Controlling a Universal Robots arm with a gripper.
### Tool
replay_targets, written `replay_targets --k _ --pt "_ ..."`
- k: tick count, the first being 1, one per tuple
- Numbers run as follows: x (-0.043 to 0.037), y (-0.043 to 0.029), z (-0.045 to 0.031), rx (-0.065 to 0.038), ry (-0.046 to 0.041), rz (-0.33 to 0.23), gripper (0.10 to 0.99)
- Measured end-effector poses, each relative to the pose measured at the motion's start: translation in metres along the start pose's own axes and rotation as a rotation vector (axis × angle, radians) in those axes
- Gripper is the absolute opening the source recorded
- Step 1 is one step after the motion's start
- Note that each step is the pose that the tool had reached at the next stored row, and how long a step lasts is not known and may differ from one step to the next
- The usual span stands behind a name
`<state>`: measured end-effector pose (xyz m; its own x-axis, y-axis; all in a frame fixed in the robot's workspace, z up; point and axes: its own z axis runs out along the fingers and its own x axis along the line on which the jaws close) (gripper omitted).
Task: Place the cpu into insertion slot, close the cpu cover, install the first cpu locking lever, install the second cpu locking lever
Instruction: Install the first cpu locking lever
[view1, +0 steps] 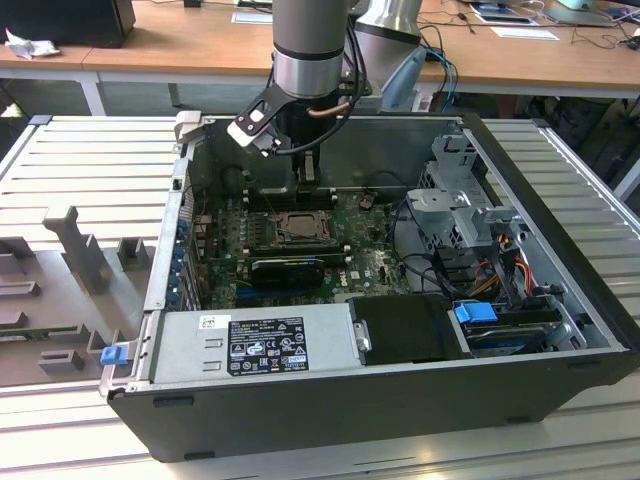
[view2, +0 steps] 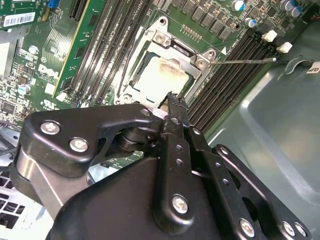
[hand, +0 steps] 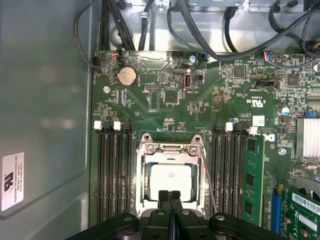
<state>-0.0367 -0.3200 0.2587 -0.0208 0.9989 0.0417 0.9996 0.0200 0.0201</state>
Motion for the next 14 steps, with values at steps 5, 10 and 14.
replay_targets --k 5,10,14 --pt "0.0001 0.0001 -0.0030 0.000 0.0001 0.000 0.106" --pt "0.0003 0.0001 -0.0066 0.000 0.0001 0.000 0.106" --pt "0.0004 0.0002 -0.0086 0.000 0.0001 0.000 0.106"
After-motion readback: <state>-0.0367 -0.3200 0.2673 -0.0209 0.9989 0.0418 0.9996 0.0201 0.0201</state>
